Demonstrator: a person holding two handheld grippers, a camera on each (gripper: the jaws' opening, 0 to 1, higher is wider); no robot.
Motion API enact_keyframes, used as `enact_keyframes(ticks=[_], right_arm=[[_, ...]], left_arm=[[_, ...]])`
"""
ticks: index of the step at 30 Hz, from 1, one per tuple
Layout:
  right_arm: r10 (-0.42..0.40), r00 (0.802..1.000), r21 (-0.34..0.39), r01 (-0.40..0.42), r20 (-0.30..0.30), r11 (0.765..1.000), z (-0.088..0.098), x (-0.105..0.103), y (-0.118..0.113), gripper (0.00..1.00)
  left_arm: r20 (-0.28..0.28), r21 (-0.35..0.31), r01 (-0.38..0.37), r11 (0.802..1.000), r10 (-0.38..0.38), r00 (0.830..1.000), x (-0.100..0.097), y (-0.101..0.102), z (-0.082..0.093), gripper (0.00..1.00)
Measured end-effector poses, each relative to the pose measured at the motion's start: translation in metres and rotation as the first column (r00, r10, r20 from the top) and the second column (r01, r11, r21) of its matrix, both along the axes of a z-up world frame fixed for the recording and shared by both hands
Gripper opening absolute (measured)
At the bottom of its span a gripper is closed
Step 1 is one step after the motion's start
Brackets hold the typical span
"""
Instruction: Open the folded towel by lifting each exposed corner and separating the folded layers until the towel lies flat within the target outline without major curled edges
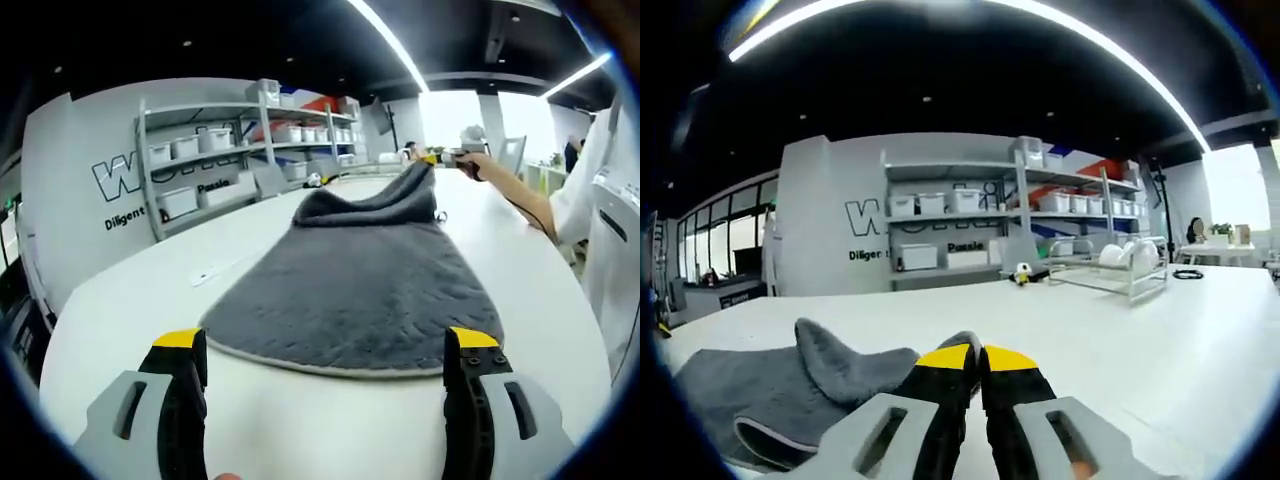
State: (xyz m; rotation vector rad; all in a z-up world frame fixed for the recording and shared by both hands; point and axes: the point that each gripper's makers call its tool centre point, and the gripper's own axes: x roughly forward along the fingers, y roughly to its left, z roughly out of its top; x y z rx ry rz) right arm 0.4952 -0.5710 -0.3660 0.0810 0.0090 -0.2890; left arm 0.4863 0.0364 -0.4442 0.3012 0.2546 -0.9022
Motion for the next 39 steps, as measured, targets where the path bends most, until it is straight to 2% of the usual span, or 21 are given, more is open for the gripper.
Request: enact_keyframes(ticks=[18,33,37,39], right_arm=[[-0.079,0.997,-0.028,0.079,-0.001,0.996,0.001,-0.009,-0.019,0.0],[-0.089,0.996,-0.029,0.089,-0.007,0.996,-0.001,-0.01,-0.022,0.0],[-0.101,0.995,-0.04,0.1,-0.009,0.994,0.0,-0.011,-0.024,0.01],[-0.116,0.993,-0.055,0.115,-0.013,0.992,0.0,-0.013,-0.027,0.05]], left_arm=[[0.002,-0.001,-0.001,1.0,0.001,1.0,0.0,0.0,0.001,0.97],[0.003,0.0,-0.001,1.0,0.001,1.0,0.0,0.0,0.001,0.97],[0.002,0.0,-0.001,1.0,0.001,1.0,0.0,0.0,0.001,0.97],[0.002,0.001,-0.001,1.0,0.001,1.0,0.0,0.0,0.001,0.97]])
